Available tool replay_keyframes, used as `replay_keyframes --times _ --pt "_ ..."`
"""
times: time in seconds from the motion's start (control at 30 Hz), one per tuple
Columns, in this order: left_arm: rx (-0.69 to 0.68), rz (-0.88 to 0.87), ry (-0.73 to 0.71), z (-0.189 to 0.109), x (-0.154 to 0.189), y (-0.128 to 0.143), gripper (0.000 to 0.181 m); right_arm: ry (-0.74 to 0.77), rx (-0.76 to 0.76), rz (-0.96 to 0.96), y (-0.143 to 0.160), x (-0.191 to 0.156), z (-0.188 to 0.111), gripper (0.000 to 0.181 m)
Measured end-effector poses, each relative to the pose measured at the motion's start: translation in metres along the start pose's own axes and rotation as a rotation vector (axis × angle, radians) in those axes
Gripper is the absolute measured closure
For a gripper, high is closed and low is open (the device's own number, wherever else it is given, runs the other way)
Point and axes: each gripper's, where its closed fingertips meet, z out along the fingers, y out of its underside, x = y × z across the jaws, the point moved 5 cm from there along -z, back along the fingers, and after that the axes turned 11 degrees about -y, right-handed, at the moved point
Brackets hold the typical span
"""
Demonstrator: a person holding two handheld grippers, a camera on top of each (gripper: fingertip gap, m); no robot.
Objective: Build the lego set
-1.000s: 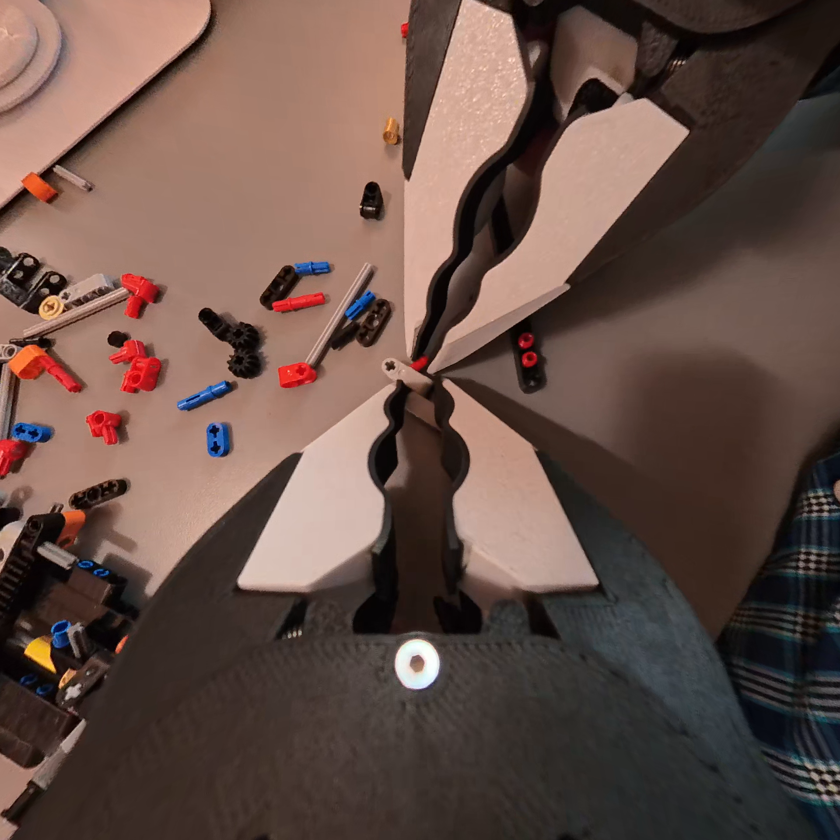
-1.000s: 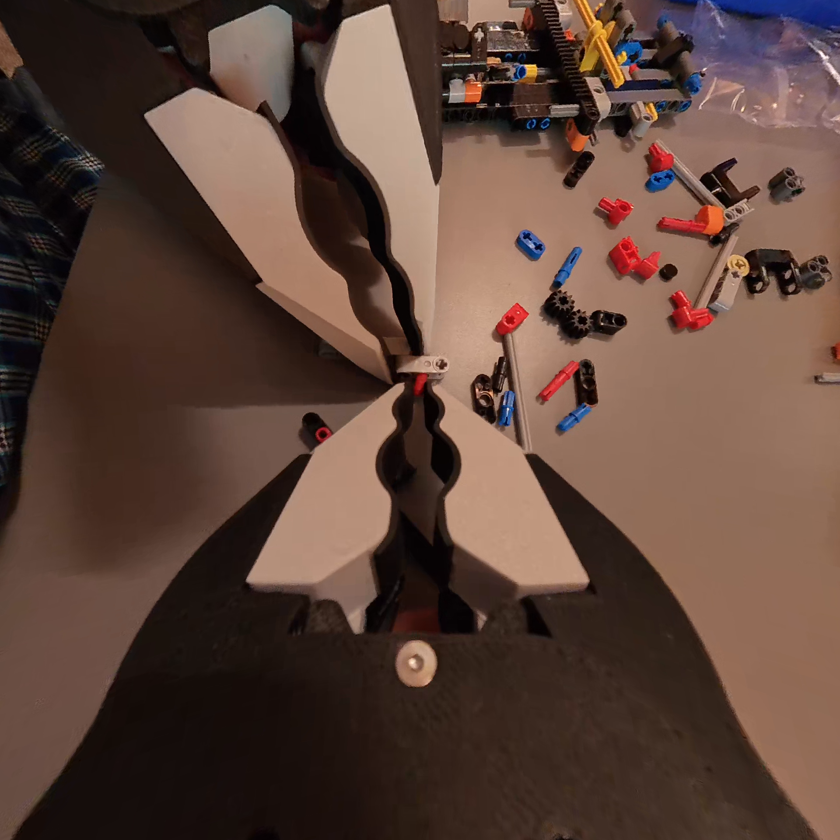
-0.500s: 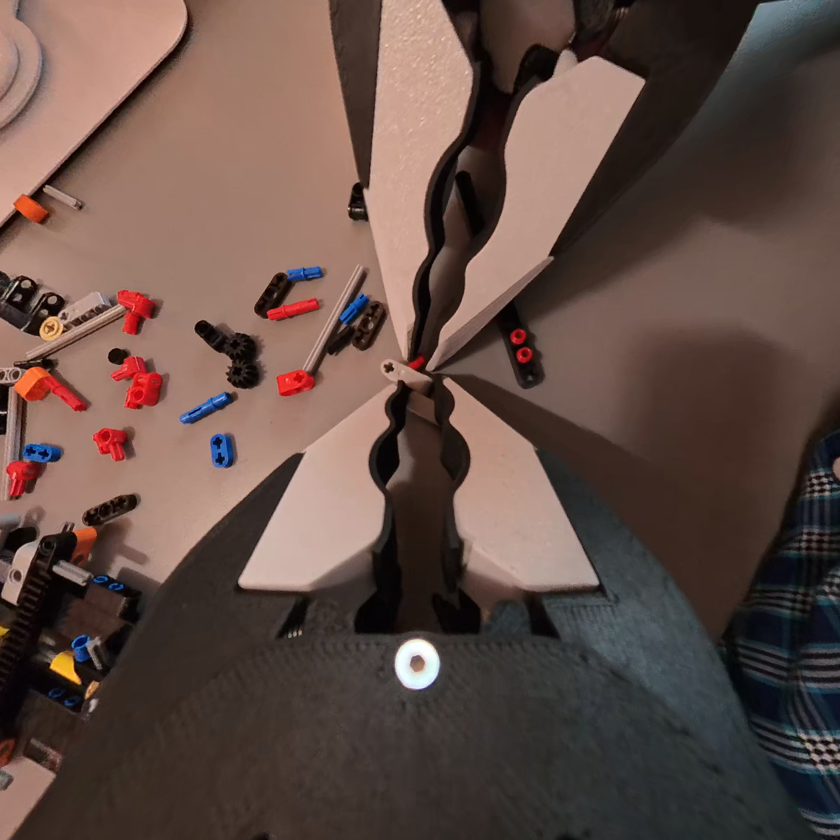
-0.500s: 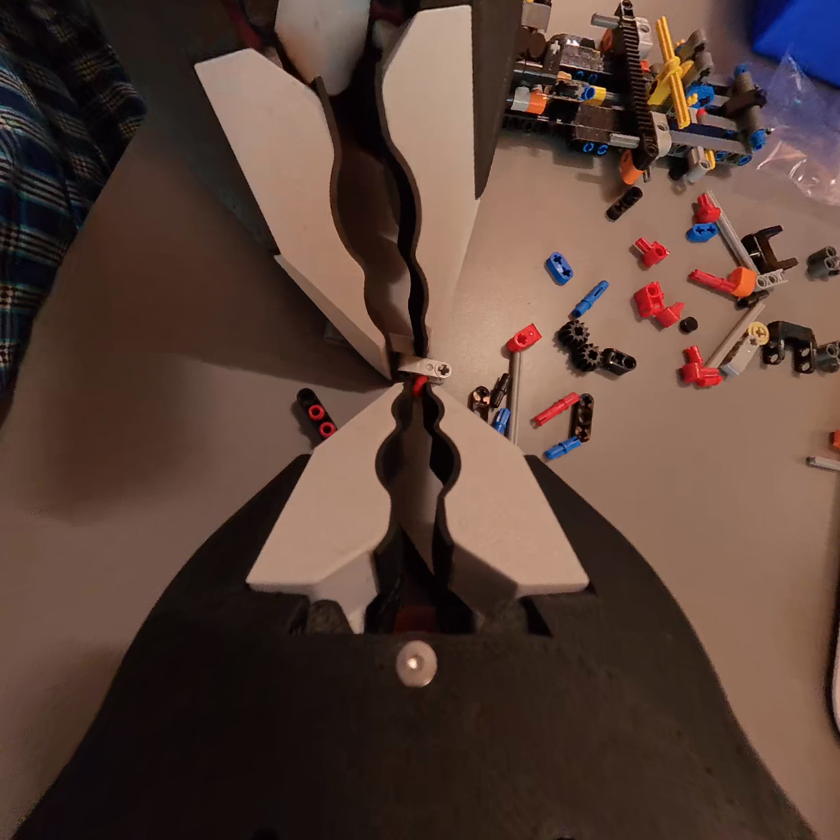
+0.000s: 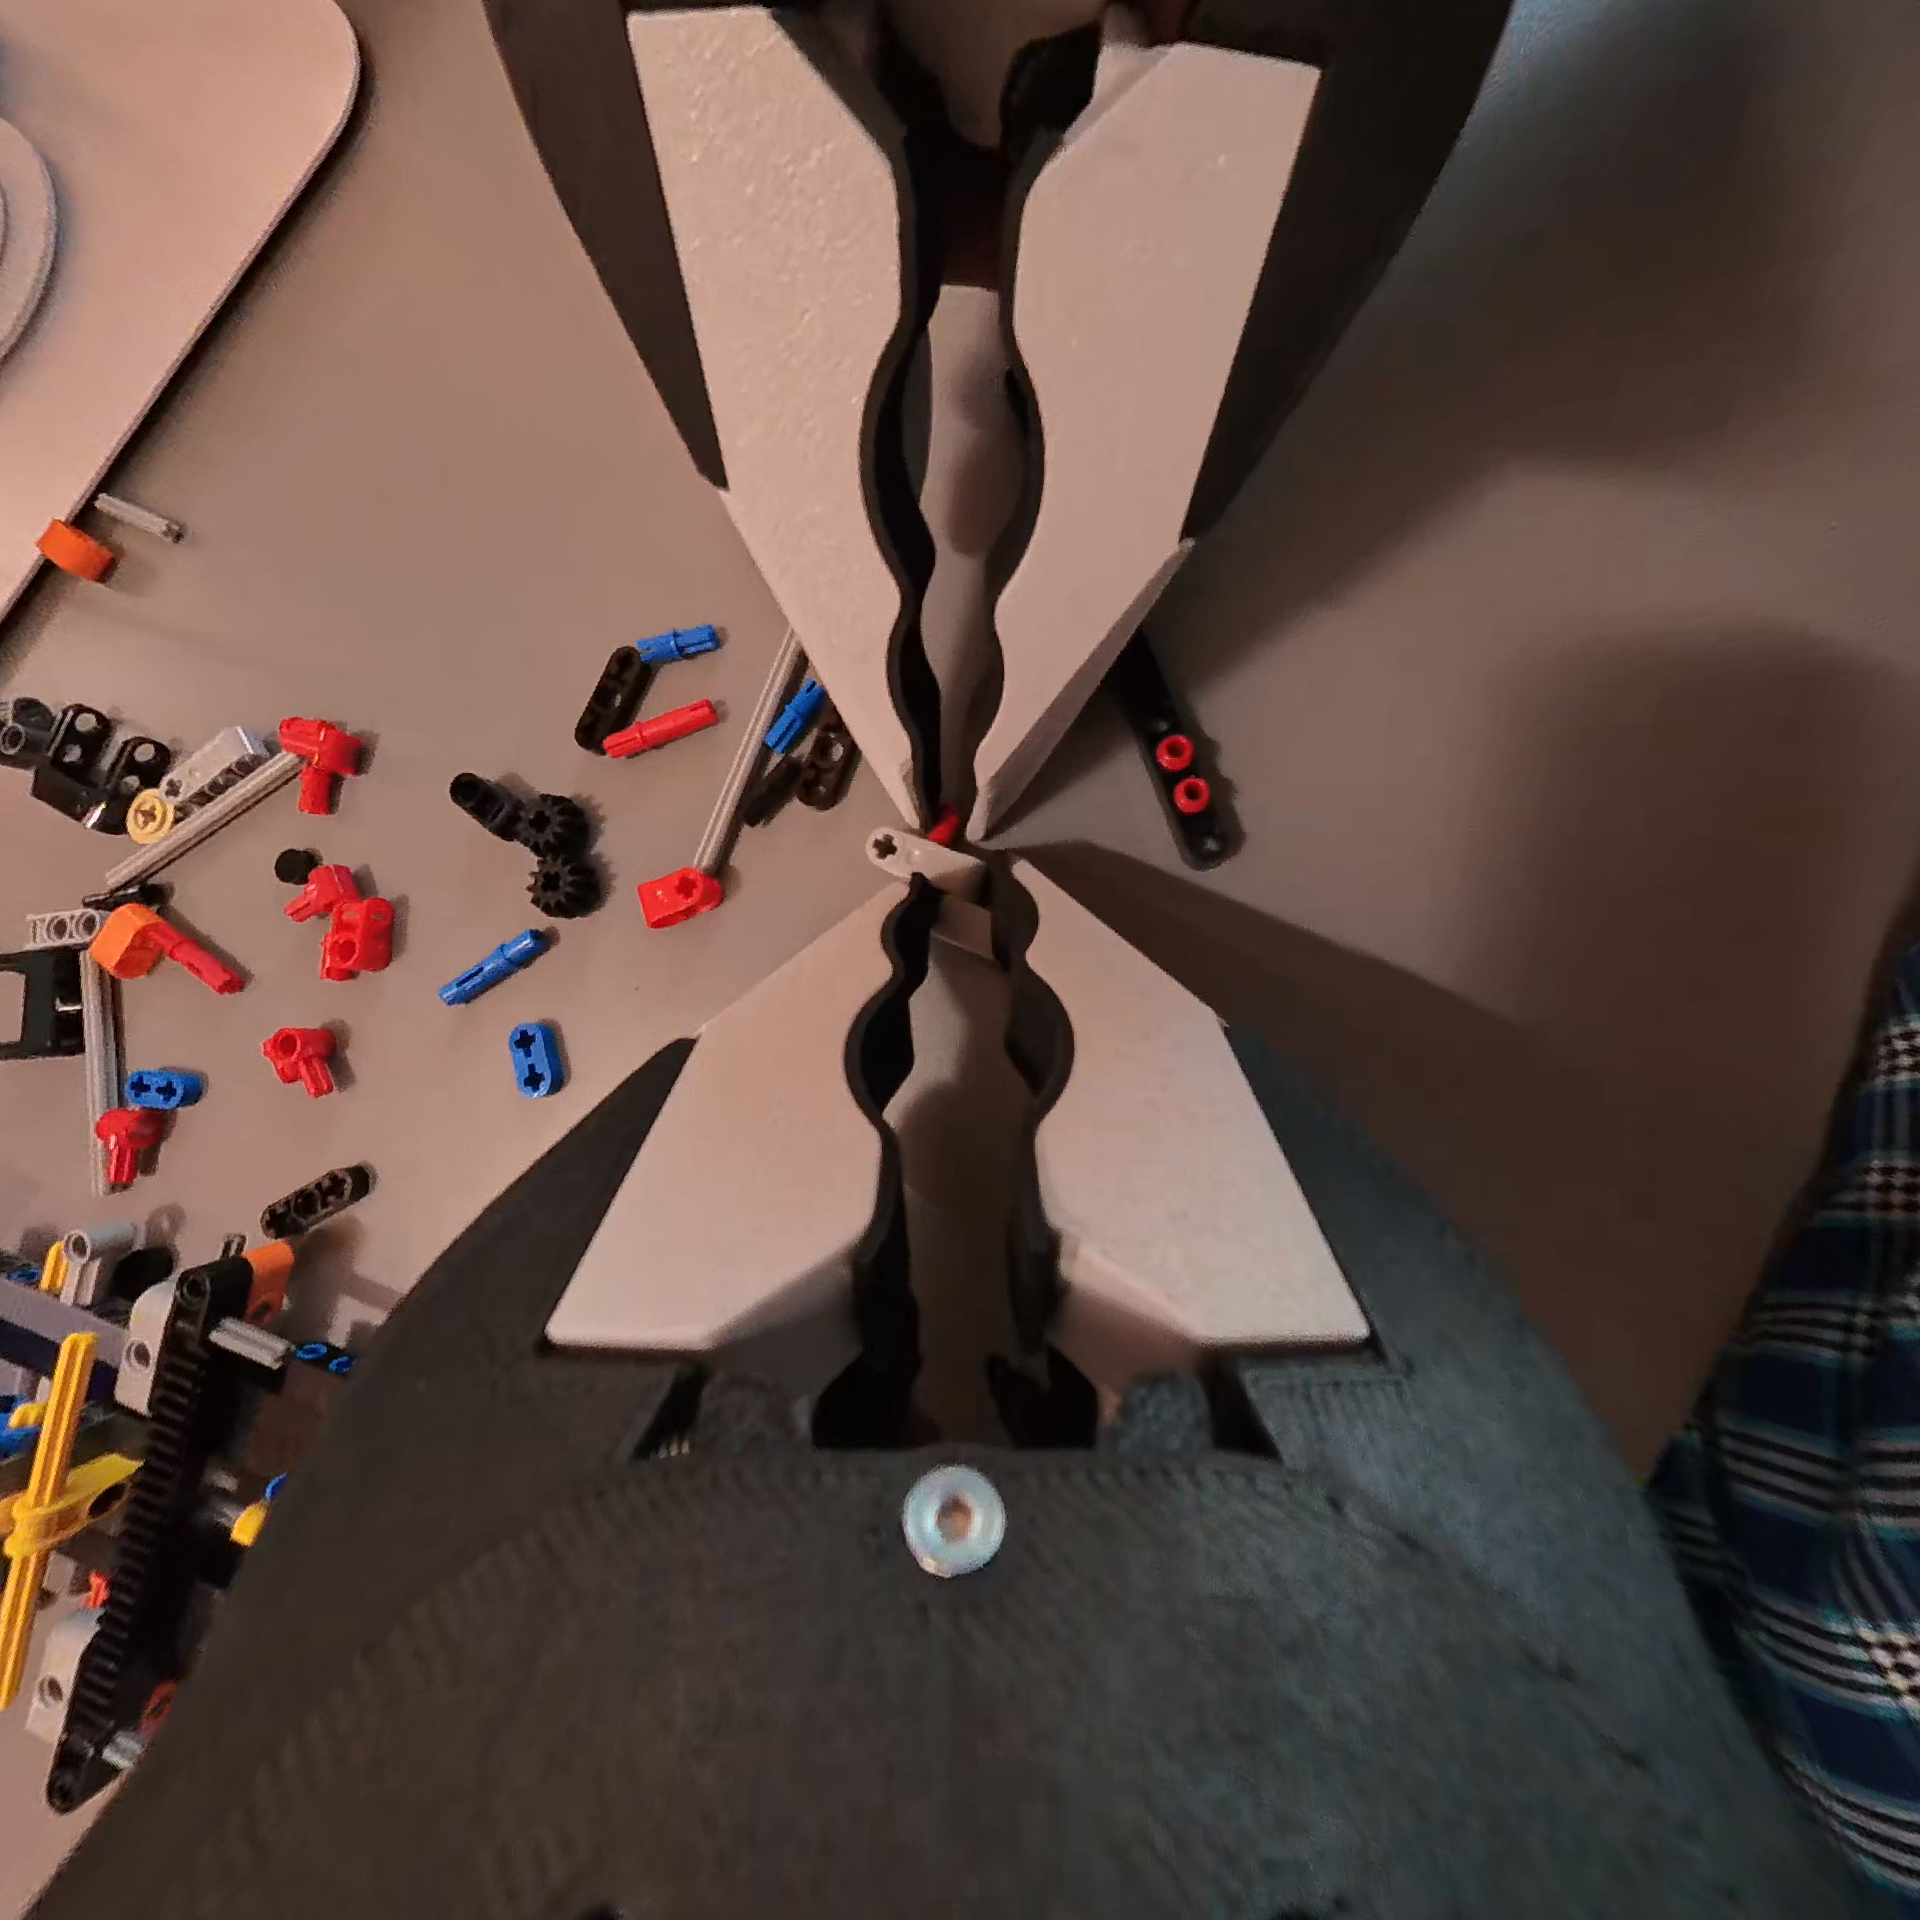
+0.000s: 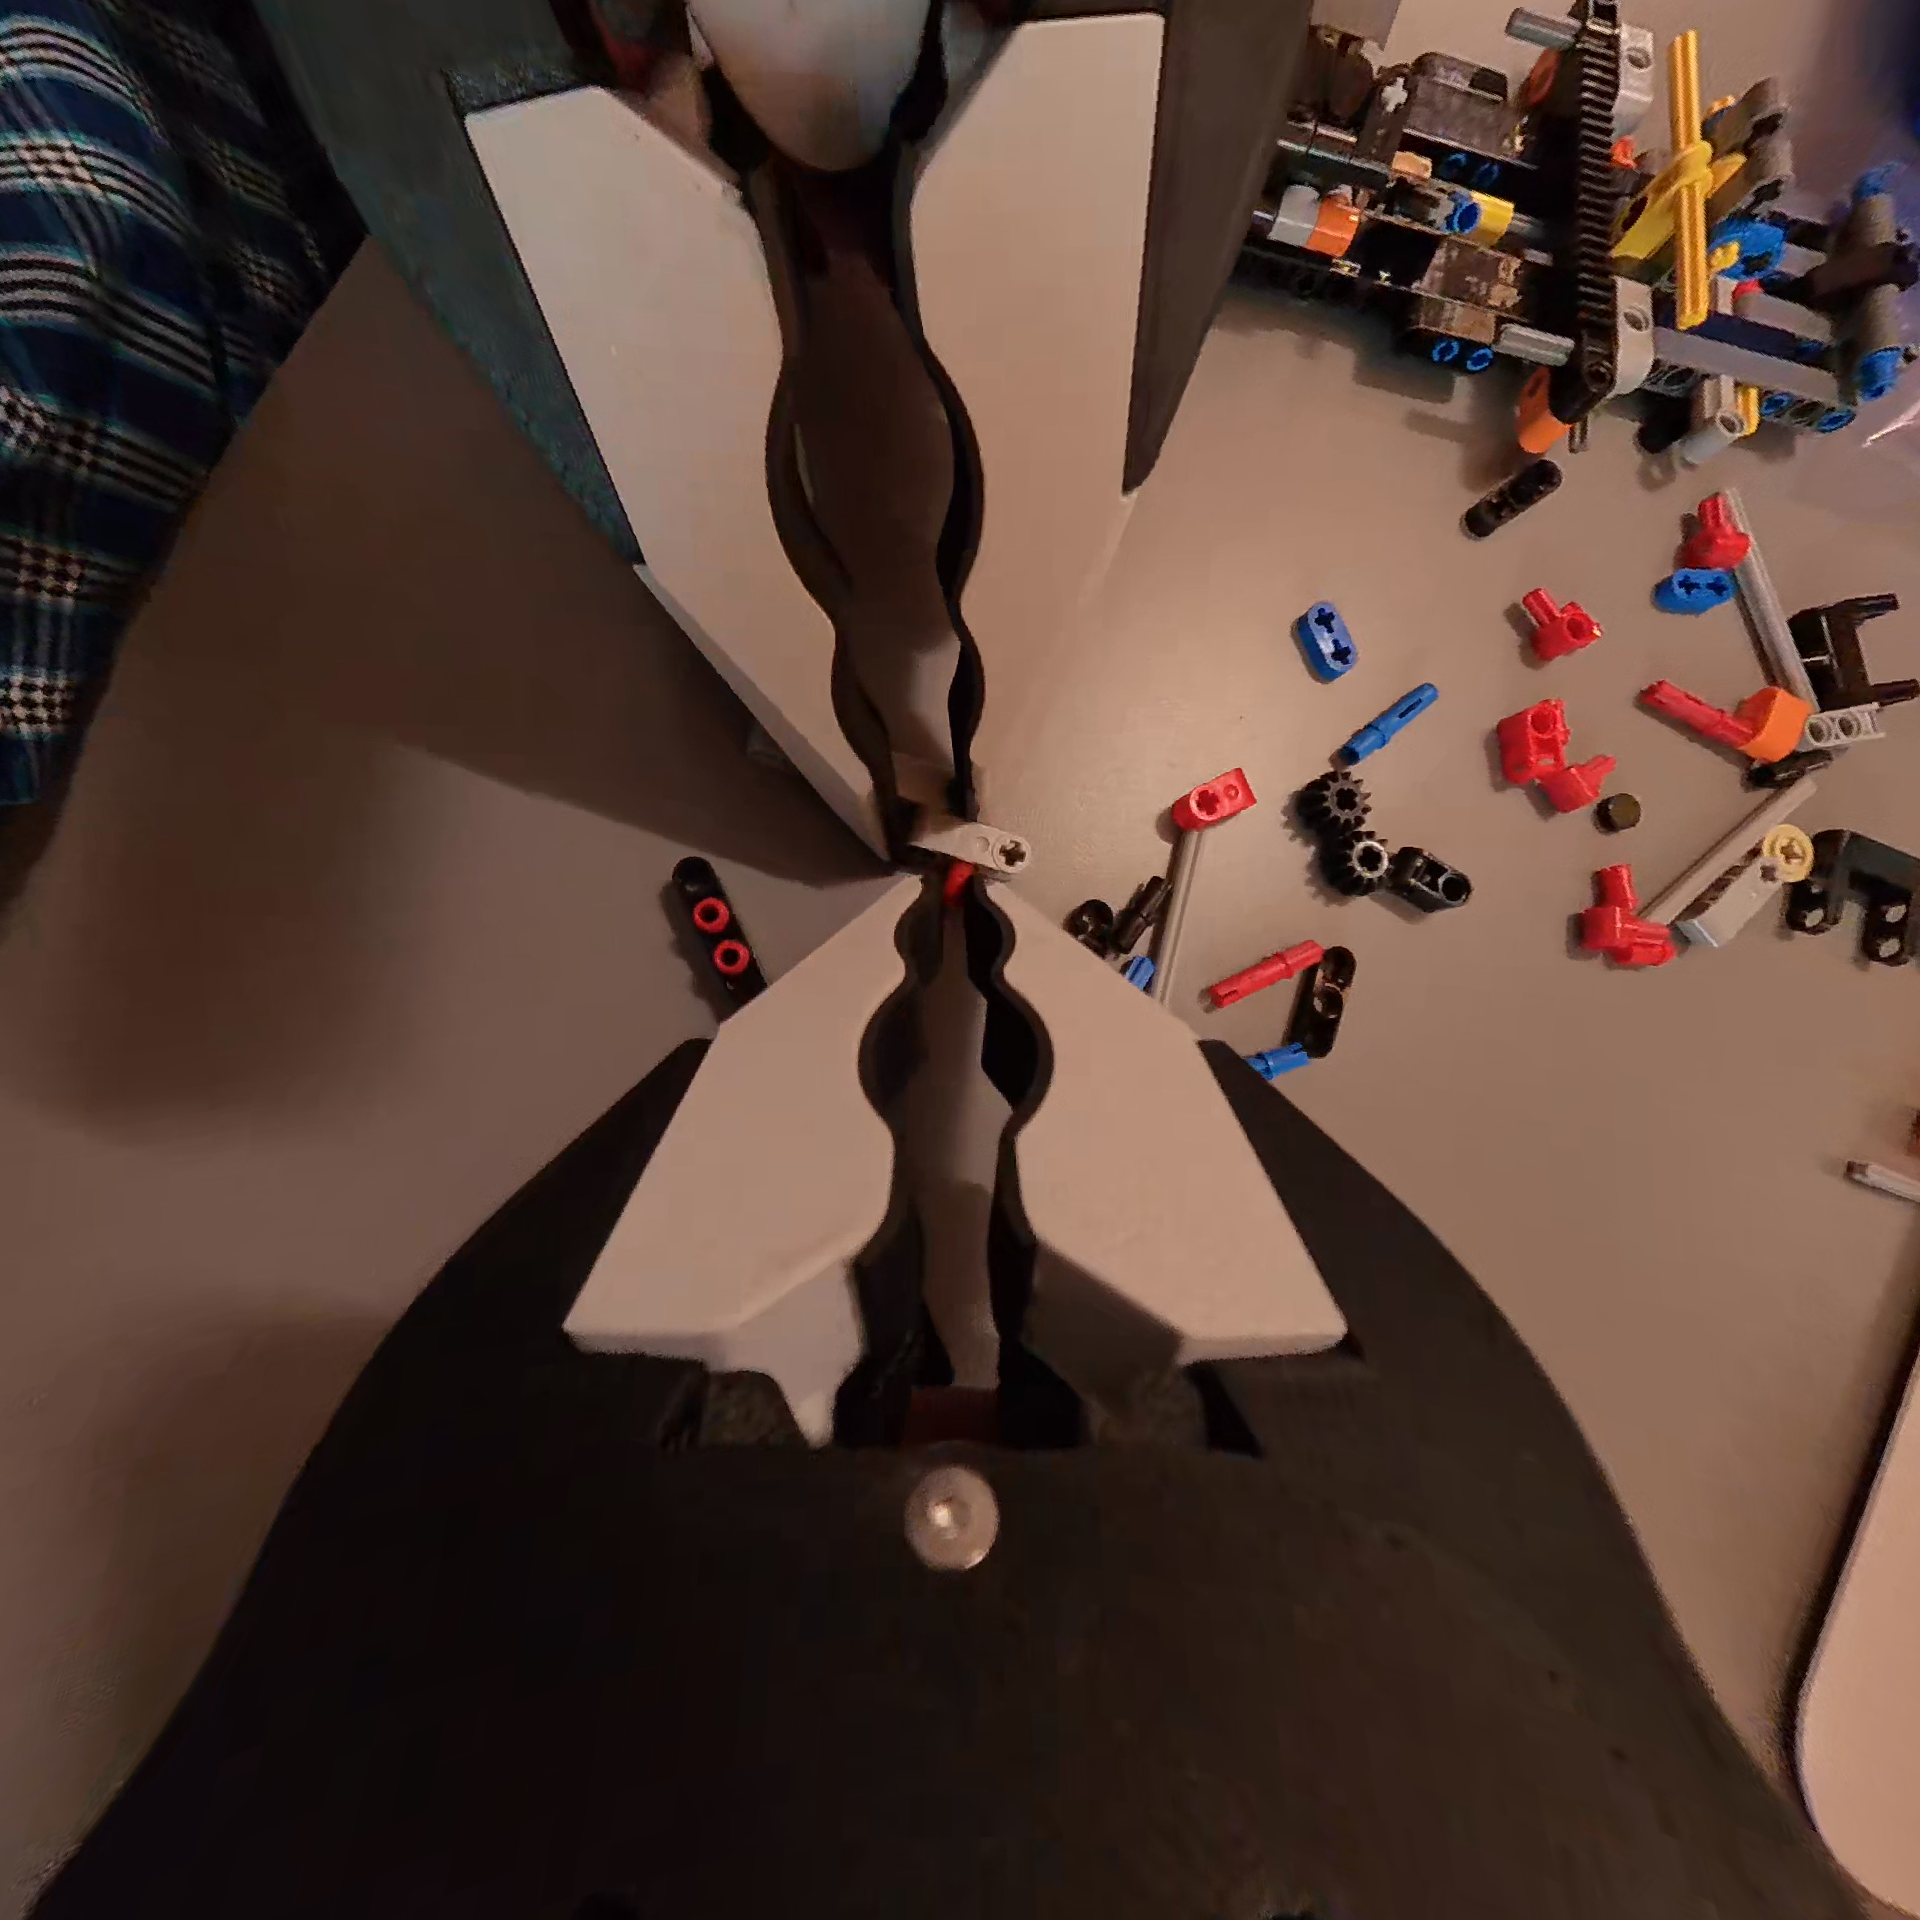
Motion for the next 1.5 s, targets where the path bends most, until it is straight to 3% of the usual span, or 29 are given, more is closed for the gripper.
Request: replay_keyframes --times 0.03,0.43,0.5,0.63,1.3,1.5 --pt "0.0 0.004 -0.001 0.0 0.0 0.0 0.171 -0.004 0.001 -0.004 0.0 0.0 0.0 0.18" --pt "0.0 -0.024 0.002 0.0 0.0 0.0 0.171 0.0 0.059 0.039 0.0 0.0 -0.001 0.179" --pt "0.002 -0.044 0.002 0.001 0.001 -0.001 0.171 0.023 0.054 0.052 0.003 -0.001 -0.005 0.171" --pt "-0.004 -0.042 -0.008 0.0 0.001 -0.001 0.171 0.038 0.051 0.055 0.006 -0.005 -0.009 0.181" --pt "0.005 -0.03 -0.002 0.002 0.003 -0.003 0.171 0.053 0.063 0.052 0.005 -0.004 -0.001 0.181" --pt "-0.005 -0.047 -0.025 0.0 0.003 -0.006 0.161 0.113 0.075 0.065 0.006 -0.003 -0.02 0.174"
